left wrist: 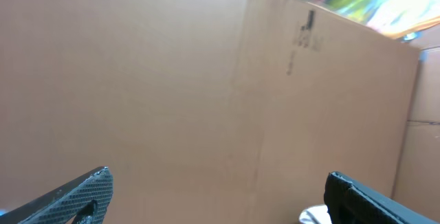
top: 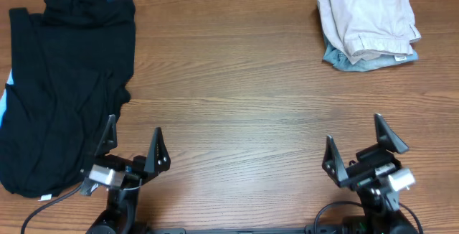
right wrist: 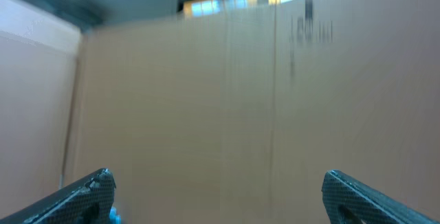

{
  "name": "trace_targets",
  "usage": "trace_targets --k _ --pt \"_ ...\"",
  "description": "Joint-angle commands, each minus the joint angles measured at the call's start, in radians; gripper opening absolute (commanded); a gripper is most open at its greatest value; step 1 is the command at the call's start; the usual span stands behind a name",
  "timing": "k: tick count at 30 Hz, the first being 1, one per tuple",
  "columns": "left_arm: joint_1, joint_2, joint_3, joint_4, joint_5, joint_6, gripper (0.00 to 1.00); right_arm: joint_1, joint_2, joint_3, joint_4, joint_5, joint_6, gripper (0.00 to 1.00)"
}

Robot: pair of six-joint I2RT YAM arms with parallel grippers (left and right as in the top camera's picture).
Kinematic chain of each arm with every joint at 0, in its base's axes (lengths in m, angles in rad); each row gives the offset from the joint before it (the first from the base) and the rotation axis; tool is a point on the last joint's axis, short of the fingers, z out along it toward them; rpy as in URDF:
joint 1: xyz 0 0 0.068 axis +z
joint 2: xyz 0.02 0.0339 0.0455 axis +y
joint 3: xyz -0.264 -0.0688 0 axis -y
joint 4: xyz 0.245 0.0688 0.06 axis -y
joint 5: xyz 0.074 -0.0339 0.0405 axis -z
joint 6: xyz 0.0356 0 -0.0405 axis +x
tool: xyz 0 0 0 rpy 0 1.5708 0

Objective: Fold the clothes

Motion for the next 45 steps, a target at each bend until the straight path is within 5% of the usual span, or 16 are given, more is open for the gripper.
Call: trace_targets --k 1,8,17,25,28,38,45 --pt "0.008 -0.009 0.028 0.014 0.061 0.008 1.00 0.007 -0.008 -0.010 0.071 -0.006 0.057 1.00" --pt "0.008 -0.009 0.121 -0.017 0.087 0.008 1.00 0.007 -0.008 -0.009 0.232 -0.009 0.080 1.00" --pt "0.008 -0.009 0.246 -0.200 0.069 0.012 1.00 0.007 -0.008 0.064 0.204 -0.072 0.108 1.00" --pt "0.008 0.045 0.517 -0.806 -0.207 0.023 1.00 0.007 0.023 0.346 -0.440 -0.025 0.100 1.00" --pt "0.008 0.118 0.621 -0.968 -0.310 0.024 1.00 0.007 0.081 0.435 -0.550 -0.027 0.100 1.00" --pt "0.008 0.525 0.961 -1.324 -0.291 0.082 1.00 0.007 0.425 0.698 -0.837 -0.112 0.098 1.00" --pt "0.008 0.879 1.299 -1.600 -0.093 0.223 1.00 0.007 0.768 1.066 -1.291 -0.117 -0.030 1.00"
